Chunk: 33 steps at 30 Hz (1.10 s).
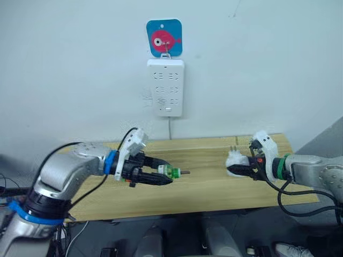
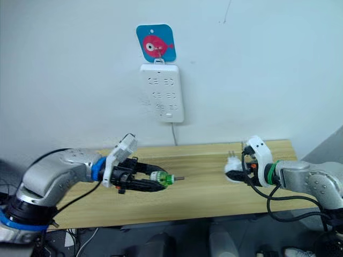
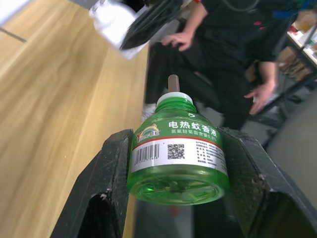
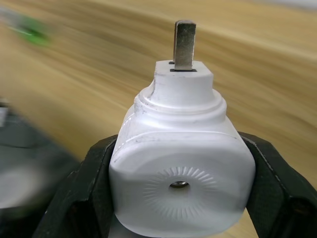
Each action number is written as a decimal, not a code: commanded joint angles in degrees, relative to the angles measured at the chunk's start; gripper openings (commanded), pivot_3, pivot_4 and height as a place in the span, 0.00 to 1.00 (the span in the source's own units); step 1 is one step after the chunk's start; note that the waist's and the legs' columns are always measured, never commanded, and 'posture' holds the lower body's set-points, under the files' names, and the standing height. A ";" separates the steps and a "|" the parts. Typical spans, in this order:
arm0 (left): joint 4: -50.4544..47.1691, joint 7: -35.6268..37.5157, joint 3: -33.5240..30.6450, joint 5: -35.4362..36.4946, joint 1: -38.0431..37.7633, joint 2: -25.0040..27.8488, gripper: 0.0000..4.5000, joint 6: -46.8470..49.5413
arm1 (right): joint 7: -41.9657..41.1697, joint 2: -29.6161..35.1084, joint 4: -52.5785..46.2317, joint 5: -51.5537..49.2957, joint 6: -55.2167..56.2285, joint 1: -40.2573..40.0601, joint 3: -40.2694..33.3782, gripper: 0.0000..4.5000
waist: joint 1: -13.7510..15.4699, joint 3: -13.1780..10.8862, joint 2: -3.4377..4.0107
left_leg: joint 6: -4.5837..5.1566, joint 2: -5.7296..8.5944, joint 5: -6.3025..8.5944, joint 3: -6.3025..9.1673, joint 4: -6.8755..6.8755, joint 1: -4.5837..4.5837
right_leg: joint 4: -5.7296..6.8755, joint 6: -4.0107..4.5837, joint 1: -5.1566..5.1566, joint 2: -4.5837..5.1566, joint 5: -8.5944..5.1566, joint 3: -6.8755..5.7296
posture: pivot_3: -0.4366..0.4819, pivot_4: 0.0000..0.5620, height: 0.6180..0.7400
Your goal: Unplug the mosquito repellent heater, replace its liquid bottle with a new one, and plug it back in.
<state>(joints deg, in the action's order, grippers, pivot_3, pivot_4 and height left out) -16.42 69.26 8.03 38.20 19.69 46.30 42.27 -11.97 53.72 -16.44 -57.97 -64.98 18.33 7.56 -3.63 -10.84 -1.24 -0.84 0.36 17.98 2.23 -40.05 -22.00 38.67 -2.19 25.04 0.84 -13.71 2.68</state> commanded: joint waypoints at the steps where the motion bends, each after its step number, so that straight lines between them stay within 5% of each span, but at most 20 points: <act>1: -3.76 -3.82 -0.88 -4.08 -2.52 -2.43 0.51 -6.89 | 2.64 -3.46 5.60 11.43 0.18 3.90 4.26 0.66 | -0.04 -0.10 -0.01 | 0.00 -0.01 0.00 -0.05 0.01 0.03 | -0.01 0.00 -0.01 -0.01 0.00 0.02 | 0.38 0.37 0.92; 10: -6.65 -6.67 2.38 -12.51 -8.08 -6.29 0.51 -18.54 | -0.21 -13.49 32.43 25.09 -1.44 15.48 4.06 0.66 | 0.21 -1.71 0.06 | 0.02 0.02 0.01 -0.02 0.01 0.02 | 0.04 0.07 0.00 -0.01 0.05 0.00 | 0.38 0.45 0.92; 18: -6.82 -7.39 2.82 -13.70 -8.29 -7.01 0.51 -20.33 | -7.32 -16.68 46.31 34.21 1.34 21.80 4.77 0.66 | 0.28 -2.51 0.14 | 0.05 0.02 0.02 0.11 0.09 -0.05 | -0.01 0.07 0.02 0.01 0.05 -0.13 | 0.40 0.46 0.92; 23: -7.60 -8.21 2.91 -13.59 -8.67 -7.39 0.51 -19.59 | -8.30 -18.27 49.64 38.14 3.60 22.67 2.75 1.00 | 0.25 -2.70 0.15 | 0.04 0.01 0.02 0.14 0.08 -0.05 | 0.00 0.07 0.01 0.01 0.05 -0.16 | 0.40 0.46 0.92; 28: -6.74 -8.82 2.53 -13.78 -8.56 -8.04 0.51 -19.86 | -9.18 -16.37 42.77 39.07 1.74 20.83 -0.82 1.00 | 0.22 -2.87 0.22 | 0.04 0.03 0.02 0.12 0.08 -0.05 | 0.00 0.07 0.01 0.03 0.05 -0.14 | 0.37 0.44 0.92; 33: -3.28 -12.93 -0.29 -13.33 -9.51 -12.38 0.51 -22.48 | -11.31 -10.52 11.55 32.07 -9.18 10.79 -12.79 1.00 | 0.40 -2.94 0.42 | 0.04 0.07 0.02 0.32 0.08 -0.26 | -0.04 0.06 0.10 0.11 0.05 -0.21 | 0.35 0.43 0.92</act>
<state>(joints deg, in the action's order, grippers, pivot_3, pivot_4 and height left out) -19.64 58.07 9.68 24.19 10.75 35.23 21.55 -22.28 41.77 7.41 -22.26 -69.59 31.05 0.72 -3.23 -13.79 -0.82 -0.81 0.42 18.00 2.64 -39.99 -22.36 38.61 -2.13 25.18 0.96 -13.66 2.45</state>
